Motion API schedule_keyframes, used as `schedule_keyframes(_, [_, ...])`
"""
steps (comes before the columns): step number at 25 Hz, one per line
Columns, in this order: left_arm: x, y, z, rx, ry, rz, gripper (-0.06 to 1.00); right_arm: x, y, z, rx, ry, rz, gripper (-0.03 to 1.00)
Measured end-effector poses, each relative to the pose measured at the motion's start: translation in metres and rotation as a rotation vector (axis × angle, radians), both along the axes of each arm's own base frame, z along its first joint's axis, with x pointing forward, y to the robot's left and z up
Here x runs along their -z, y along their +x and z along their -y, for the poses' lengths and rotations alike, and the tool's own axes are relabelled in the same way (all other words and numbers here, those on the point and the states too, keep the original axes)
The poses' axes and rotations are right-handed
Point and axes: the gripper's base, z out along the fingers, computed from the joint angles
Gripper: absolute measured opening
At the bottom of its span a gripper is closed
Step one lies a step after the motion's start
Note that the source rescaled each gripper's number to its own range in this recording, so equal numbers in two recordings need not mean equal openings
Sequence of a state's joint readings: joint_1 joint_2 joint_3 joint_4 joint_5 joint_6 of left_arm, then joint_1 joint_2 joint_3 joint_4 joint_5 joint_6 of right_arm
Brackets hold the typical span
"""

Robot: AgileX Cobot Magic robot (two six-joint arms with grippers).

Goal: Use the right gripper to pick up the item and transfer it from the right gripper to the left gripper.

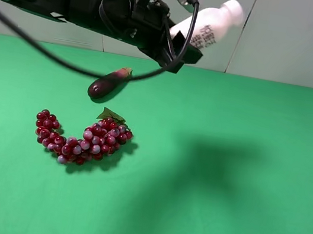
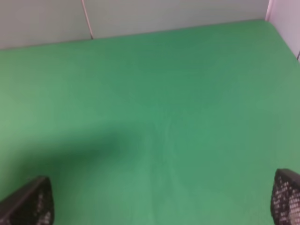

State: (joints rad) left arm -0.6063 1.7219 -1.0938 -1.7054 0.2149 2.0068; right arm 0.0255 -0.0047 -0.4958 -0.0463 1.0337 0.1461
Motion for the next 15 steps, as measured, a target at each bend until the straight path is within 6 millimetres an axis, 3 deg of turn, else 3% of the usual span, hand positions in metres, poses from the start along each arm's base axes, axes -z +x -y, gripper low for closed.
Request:
schedule_keyframes(8, [0.003, 0.009, -0.012, -0.167, 0.053, 0.002, 0.00, 0.000, 0.000, 0.000, 0.000, 0.000, 0.000, 1.00])
schedule_keyframes(15, [0.006, 0.010, -0.015, -0.193, 0.064, -0.005, 0.00, 0.000, 0.000, 0.000, 0.000, 0.000, 0.000, 1.00])
